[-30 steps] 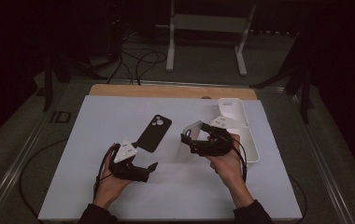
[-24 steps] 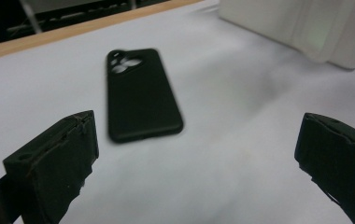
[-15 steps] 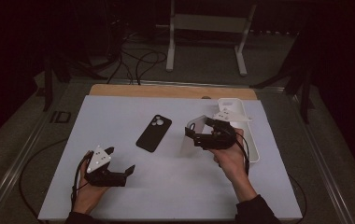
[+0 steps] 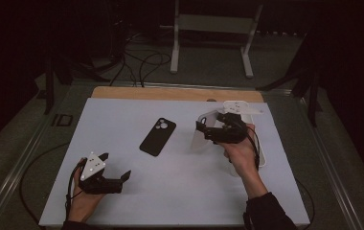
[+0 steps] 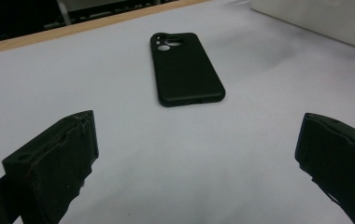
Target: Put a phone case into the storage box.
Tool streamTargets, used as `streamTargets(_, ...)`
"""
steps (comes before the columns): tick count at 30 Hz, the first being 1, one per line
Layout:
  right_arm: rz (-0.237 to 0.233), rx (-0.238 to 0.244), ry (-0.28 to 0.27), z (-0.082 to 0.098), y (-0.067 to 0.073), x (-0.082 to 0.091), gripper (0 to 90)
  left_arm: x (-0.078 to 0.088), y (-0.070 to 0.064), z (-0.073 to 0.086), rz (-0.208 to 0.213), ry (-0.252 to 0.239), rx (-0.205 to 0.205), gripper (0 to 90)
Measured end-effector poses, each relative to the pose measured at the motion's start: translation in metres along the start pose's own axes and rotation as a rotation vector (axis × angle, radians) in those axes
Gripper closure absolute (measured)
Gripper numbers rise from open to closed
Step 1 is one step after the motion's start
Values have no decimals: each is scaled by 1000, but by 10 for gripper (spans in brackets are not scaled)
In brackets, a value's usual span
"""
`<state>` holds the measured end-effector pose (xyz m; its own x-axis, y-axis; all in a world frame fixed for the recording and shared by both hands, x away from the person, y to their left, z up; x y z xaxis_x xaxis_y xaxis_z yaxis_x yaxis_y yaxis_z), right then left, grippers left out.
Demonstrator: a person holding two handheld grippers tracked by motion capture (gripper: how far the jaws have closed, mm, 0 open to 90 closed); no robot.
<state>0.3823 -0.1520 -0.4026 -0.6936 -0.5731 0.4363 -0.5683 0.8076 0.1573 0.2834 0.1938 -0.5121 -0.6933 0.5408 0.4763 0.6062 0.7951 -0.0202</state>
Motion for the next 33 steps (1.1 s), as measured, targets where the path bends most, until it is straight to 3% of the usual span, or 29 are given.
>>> streamTargets(13,61,-11,7,-20,-23,-7,170,5,6,3,-19,-1,11,1)
streamTargets(33,142,-47,12,-37,-60,-18,170,4,5,4,-8,4,9,1)
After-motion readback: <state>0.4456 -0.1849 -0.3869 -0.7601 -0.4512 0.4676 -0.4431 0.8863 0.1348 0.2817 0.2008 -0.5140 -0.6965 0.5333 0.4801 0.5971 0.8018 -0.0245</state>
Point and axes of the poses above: each handheld gripper's, and its own axes: x roughly backward along the jaws, z roughly out of its underside, y roughly to its left, the point moved 5 cm from there along -x, roughly forward along the jaws, and after that the axes turned 2 degrees about z, right-handed, at the moved point
